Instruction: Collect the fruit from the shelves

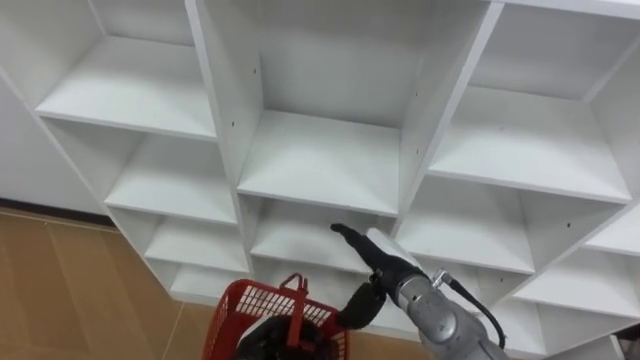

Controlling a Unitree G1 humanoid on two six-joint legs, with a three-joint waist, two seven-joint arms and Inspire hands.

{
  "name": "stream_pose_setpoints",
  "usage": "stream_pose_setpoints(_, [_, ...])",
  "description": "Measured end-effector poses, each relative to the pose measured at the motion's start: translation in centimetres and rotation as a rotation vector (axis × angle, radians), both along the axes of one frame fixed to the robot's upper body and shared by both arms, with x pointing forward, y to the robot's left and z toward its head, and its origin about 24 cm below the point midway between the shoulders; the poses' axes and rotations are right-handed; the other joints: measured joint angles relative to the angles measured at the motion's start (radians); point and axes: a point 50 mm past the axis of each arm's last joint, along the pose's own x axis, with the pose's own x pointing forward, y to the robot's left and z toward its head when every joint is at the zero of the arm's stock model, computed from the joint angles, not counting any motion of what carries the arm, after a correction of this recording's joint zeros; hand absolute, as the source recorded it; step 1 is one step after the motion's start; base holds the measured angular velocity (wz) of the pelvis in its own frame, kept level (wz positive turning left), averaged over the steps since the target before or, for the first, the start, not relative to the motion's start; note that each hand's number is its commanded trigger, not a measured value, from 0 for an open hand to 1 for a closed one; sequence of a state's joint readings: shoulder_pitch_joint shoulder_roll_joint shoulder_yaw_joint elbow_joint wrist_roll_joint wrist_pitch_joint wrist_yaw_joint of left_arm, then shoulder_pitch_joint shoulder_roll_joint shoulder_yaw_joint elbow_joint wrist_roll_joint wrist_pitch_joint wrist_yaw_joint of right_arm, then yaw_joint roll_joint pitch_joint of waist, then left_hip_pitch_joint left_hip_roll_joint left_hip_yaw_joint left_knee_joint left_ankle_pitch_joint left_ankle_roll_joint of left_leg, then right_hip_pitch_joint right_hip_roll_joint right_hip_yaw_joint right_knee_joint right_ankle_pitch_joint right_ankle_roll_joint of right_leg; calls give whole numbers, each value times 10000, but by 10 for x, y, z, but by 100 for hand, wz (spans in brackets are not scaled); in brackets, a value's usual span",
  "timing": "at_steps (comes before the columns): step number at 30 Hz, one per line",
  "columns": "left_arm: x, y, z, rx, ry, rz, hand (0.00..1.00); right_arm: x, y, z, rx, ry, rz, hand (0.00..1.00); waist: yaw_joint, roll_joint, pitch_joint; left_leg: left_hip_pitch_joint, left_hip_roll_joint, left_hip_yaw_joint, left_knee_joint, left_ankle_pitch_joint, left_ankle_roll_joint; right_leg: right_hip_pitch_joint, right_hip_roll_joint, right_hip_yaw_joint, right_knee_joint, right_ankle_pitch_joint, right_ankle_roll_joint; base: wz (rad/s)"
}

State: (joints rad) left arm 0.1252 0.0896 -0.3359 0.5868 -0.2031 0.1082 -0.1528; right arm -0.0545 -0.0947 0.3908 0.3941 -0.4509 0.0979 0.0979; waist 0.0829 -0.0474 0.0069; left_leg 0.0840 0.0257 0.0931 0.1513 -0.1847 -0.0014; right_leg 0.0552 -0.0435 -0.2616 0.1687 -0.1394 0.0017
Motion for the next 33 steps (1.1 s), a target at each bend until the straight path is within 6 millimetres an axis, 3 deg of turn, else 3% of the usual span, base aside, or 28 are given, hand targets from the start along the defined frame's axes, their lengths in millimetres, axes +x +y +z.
stream_pose_setpoints(5, [3, 11, 1, 304, -170, 705, 100, -5, -11, 1, 599, -365, -903, 0, -228, 2, 6, 158, -1, 3, -1, 0, 0, 152, 2, 74, -1, -3, 4, 0])
stream_pose_setpoints(10, [5, 31, 1, 691, -284, 1814, 100, -13, -38, -2, 900, -347, -2242, 0, -264, 84, 55, 272, 27, 176, -63, -12, 12, 123, 72, 350, -2, 2, -4, -11])
stream_pose_setpoints(16, [-7, 51, -8, 1088, 155, 2840, 100, -21, -60, -2, 1370, -715, -3569, 0, -547, 216, 22, 360, 33, 195, -83, -12, 12, 146, 85, 405, -11, 3, -5, -1])
stream_pose_setpoints(26, [-15, 74, -11, 1775, 312, 4211, 100, -39, -92, -12, 2615, -489, -6327, 0, -573, 313, -10, 603, 46, 464, -192, -13, 11, 180, 129, 732, 9, 3, -4, -9])
stream_pose_setpoints(33, [-48, 86, -28, 2331, 1444, 4796, 100, -65, -111, -40, 3472, 716, -8461, 0, -803, 372, -32, 843, 133, 639, -242, -123, -27, 324, 225, 849, -19, -18, -10, -7])
